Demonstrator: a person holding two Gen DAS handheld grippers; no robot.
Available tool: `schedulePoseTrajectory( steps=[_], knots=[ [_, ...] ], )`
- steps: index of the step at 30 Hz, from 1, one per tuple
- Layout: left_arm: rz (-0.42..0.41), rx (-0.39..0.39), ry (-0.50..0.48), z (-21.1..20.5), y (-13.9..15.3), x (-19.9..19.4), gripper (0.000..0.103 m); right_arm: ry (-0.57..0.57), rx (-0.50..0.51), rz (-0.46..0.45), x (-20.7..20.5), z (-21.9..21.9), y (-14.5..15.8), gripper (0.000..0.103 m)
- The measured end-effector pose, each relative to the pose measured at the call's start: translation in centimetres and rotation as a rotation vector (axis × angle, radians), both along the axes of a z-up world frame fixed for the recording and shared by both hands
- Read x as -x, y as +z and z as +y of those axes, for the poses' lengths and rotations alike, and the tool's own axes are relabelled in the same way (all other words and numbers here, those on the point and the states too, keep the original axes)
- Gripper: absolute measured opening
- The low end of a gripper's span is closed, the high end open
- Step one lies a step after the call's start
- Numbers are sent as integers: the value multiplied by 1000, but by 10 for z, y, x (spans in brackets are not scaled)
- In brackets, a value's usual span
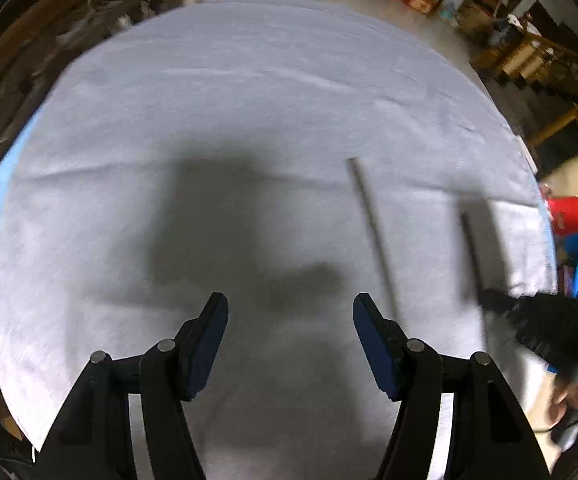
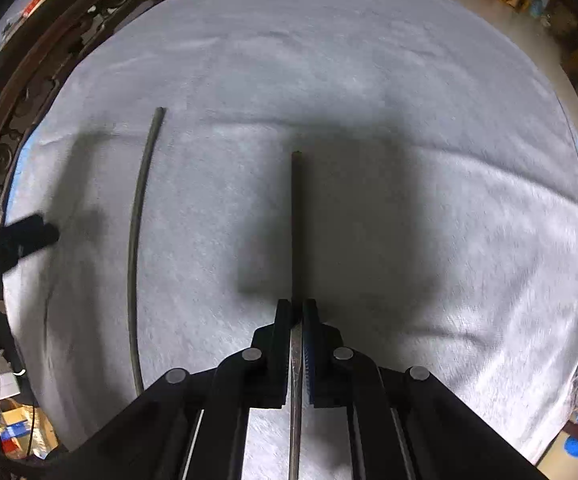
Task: Organize utensils
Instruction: 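Grasp a dark stick on the cloth with the right gripper, then grasp the last dark stick with the left gripper while the right gripper holds its stick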
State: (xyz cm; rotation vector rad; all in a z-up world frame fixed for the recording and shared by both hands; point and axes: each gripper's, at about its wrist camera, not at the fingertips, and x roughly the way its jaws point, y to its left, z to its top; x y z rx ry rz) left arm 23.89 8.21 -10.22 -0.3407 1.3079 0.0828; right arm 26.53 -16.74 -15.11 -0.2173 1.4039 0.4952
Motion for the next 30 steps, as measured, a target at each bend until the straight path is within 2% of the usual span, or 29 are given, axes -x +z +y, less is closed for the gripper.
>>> schedulePoseTrajectory(
  steps=[2,6,8,12,13,14,15,16,19,21,24,25,27,30],
  knots=[
    [48,46,-14,-4,-5,-24,66,-8,-16,5,0,-5,0,7],
    [138,64,-19,-25,-13,-50,66,-16,-36,2,2,-19,1,7],
    [182,29,-32,-35,-20,-64,64,-18,-47,5,2,-19,1,7],
    [199,24,-49,-46,-27,-82,61,-20,-63,8,0,-18,3,7],
    [208,11,-54,-49,-29,-85,52,-20,-67,9,0,-17,4,7],
    [232,8,-56,-52,-33,-88,34,-20,-70,11,-1,-19,4,7],
    [236,-13,-54,-52,-34,-90,28,-20,-72,12,-1,-19,4,7],
    [234,-35,-60,-54,-33,-92,7,-19,-74,12,0,-18,4,7],
    [253,-36,-121,-57,-36,-97,7,-16,-74,13,-3,-21,3,7],
    [276,-64,-174,-58,-38,-99,7,-10,-69,18,-3,-22,3,7],
    [329,-154,-349,-71,-43,-95,7,11,-48,31,-3,-19,3,7],
    [351,-219,-408,-74,-45,-91,7,21,-39,38,-2,-18,3,7],
    [366,-283,-483,-76,-47,-81,7,32,-23,53,-2,-11,3,7],
    [390,-280,-503,-75,-49,-76,7,51,17,80,-6,-3,2,7]
  ],
)
